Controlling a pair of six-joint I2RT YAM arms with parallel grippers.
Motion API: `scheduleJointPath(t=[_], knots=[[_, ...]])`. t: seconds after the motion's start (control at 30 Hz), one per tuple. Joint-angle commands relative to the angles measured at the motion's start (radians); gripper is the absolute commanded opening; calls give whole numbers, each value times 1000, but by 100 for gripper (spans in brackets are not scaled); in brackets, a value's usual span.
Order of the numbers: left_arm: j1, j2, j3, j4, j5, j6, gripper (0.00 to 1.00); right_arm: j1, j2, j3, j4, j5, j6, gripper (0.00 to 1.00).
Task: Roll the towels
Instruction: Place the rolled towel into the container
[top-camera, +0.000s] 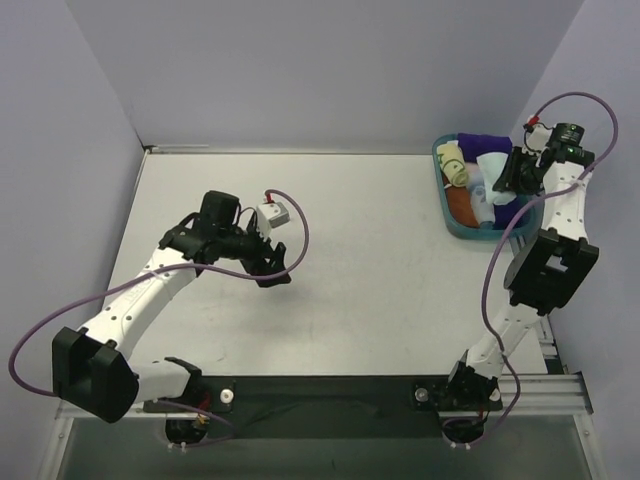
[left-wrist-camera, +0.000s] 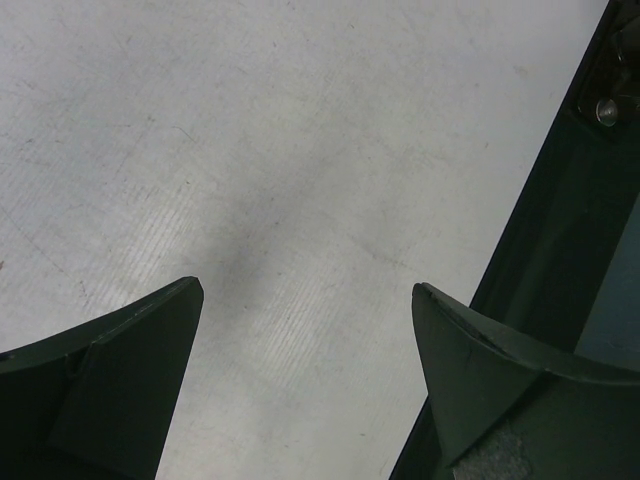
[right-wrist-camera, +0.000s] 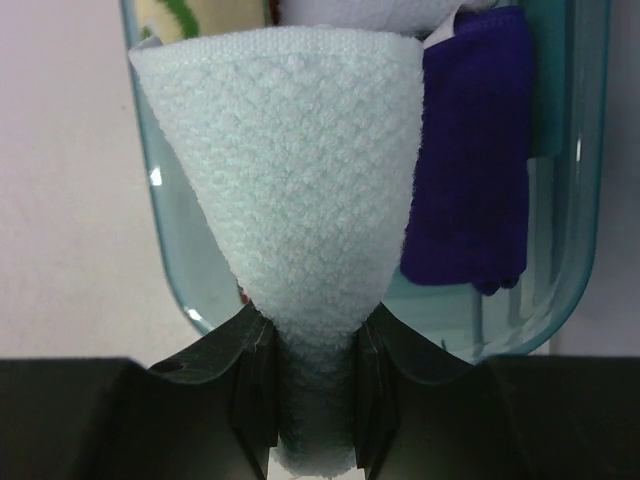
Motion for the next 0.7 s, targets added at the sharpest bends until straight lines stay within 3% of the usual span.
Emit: scheduleJointPath(t=[0.0,0.27,0.67], knots=[[21,8,36,4,48,-30,97,4,74,114,27,110,26,0],[33,14,36,2,52,-36,97,11,143,158,49,129,65,0],[47,11,8,1,79,-52,97,54,-50,-117,16,104,97,0]])
